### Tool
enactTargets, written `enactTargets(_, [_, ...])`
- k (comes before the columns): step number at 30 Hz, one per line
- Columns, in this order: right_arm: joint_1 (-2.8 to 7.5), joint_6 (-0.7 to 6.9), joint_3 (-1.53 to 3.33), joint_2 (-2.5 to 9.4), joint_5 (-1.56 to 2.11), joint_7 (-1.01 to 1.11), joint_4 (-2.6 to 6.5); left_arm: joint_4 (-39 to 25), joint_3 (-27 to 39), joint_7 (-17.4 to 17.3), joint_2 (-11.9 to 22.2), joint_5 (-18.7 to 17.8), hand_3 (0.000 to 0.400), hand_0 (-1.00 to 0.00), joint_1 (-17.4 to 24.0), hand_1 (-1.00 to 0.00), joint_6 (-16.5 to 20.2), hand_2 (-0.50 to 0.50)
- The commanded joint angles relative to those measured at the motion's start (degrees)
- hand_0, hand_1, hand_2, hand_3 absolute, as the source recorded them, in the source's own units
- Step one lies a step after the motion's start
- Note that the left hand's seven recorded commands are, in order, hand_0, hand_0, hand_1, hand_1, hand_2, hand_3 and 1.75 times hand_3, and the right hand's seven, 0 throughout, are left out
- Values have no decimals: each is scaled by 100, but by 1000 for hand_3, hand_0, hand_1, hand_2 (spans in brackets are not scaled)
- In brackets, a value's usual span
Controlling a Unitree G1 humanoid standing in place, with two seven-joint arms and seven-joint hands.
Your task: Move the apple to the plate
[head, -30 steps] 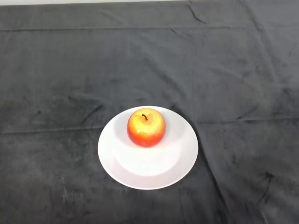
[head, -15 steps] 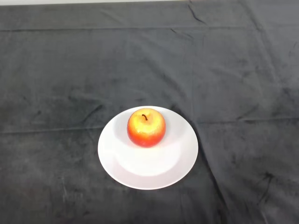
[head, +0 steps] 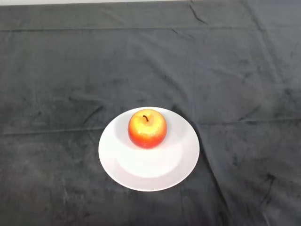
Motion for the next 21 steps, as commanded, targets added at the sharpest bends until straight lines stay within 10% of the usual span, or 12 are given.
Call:
enactTargets(1, [-147,-47,-105,-143,74,42,-79,180,75,-4,387,-35,0,0,-331,0,-134,0])
enactTargets(21, [-146,-47,-106,-143,73,42,-80,184,69,-27,390,-46,0,0,-326,0,-125,0])
